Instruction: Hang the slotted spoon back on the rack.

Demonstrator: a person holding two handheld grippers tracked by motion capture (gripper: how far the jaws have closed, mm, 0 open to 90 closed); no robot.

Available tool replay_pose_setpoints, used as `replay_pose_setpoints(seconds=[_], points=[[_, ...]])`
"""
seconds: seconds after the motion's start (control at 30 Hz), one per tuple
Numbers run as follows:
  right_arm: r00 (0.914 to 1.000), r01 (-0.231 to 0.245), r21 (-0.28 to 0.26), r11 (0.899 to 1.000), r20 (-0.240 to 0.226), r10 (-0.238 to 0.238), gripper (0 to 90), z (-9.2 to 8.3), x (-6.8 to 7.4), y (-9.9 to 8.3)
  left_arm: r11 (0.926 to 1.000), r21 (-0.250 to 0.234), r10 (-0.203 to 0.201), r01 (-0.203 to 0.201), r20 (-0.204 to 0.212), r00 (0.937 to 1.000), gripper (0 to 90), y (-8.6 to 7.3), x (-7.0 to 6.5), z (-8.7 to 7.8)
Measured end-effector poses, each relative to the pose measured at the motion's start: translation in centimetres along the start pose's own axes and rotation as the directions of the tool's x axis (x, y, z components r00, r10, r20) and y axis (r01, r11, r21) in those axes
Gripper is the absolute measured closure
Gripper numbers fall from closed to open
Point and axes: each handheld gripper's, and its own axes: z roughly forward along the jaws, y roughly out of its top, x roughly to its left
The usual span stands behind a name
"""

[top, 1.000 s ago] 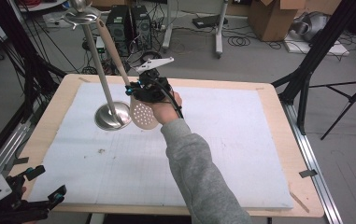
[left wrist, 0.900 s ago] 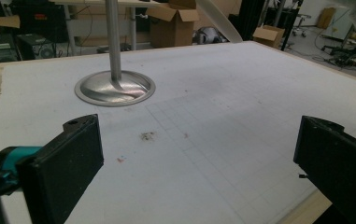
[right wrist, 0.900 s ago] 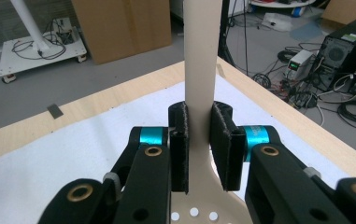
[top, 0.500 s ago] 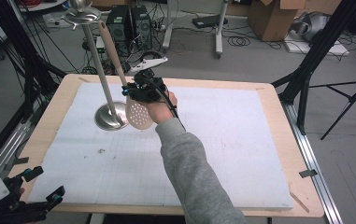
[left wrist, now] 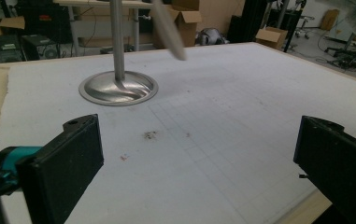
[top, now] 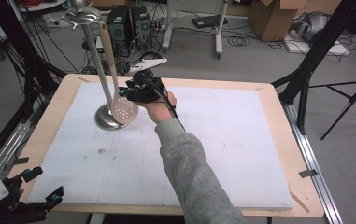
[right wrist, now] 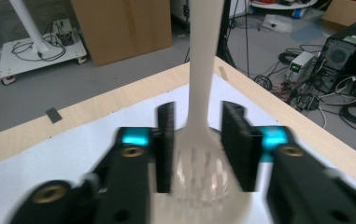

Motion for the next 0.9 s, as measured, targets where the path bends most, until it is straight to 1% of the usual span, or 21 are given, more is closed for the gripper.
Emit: replay_pose_setpoints(seconds=[0.1, 0.17, 0.27, 0.3, 0.43, 0.5, 0.57, 0.63, 0.73, 0.77, 0.8, 0.83, 0.87, 0.9], points=[[0.9999, 0.011, -0.013, 1.000, -0.001, -0.011, 51.2, -0.4, 0.0, -0.1, 1.0000, 0.003, 0.001, -0.001, 0.000, 1.0000, 1.8, 0.0, 0.1, 0.0], [0.9999, 0.015, -0.008, 1.000, -0.007, -0.015, 46.1, -0.6, -0.1, -0.1, 1.0000, 0.004, -0.001, 0.001, 0.001, 1.0000, 1.8, 0.0, 0.1, 0.1], [0.9987, 0.044, -0.013, 0.999, -0.023, -0.045, 37.9, -1.1, -0.1, -0.2, 1.0000, 0.005, -0.002, 0.002, 0.002, 1.0000, 1.8, 0.0, 0.2, 0.2], [0.9985, 0.047, -0.008, 0.999, -0.025, -0.048, 34.6, -1.2, -0.1, -0.2, 1.0000, 0.006, 0.000, 0.000, 0.003, 1.0000, 1.8, 0.0, 0.2, 0.2], [0.9978, 0.062, -0.019, 0.998, -0.023, -0.063, 23.5, -1.9, 0.1, -0.5, 1.0000, 0.003, -0.003, 0.003, 0.007, 1.0000, 1.8, 0.1, 0.2, 0.5], [0.9981, 0.058, -0.024, 0.998, -0.020, -0.059, 18.4, -2.3, 0.2, -0.7, 1.0000, 0.006, -0.001, 0.001, 0.012, 0.9999, 1.8, 0.1, 0.2, 0.7], [0.9981, 0.046, -0.018, 0.999, -0.040, -0.047, 15.9, -2.5, 0.1, -1.2, 1.0000, 0.007, -0.002, 0.002, 0.018, 0.9998, 1.8, 0.1, 0.2, 0.9], [0.9977, 0.051, -0.001, 0.999, -0.046, -0.051, 15.3, -2.8, 0.0, -1.7, 1.0000, 0.006, -0.004, 0.004, 0.022, 0.9997, 1.8, 0.2, 0.3, 1.3], [0.9973, 0.041, -0.001, 0.999, -0.061, -0.041, 15.3, -3.5, -0.3, -2.5, 1.0000, 0.009, -0.002, 0.002, 0.029, 0.9996, 1.8, 0.3, 0.3, 1.6], [0.9970, 0.031, -0.004, 1.000, -0.071, -0.031, 15.2, -3.8, -0.4, -2.8, 1.0000, 0.009, -0.003, 0.003, 0.031, 0.9995, 1.8, 0.3, 0.3, 1.7], [0.9955, 0.014, -0.009, 1.000, -0.093, -0.014, 15.2, -4.1, -0.7, -3.0, 0.9999, 0.010, 0.001, -0.001, 0.034, 0.9994, 1.8, 0.3, 0.3, 1.9], [0.9930, -0.019, -0.008, 1.000, -0.117, 0.018, 15.3, -4.4, -1.0, -3.3, 0.9999, 0.011, 0.000, -0.001, 0.034, 0.9994, 1.8, 0.3, 0.3, 2.0], [0.9920, -0.033, -0.010, 0.999, -0.122, 0.032, 15.2, -4.7, -1.3, -3.4, 0.9999, 0.013, 0.003, -0.004, 0.036, 0.9993, 1.8, 0.3, 0.4, 2.1], [0.9931, -0.032, -0.008, 0.999, -0.113, 0.031, 15.2, -5.0, -1.5, -3.6, 0.9999, 0.012, 0.001, -0.001, 0.037, 0.9993, 1.8, 0.3, 0.3, 2.1]])
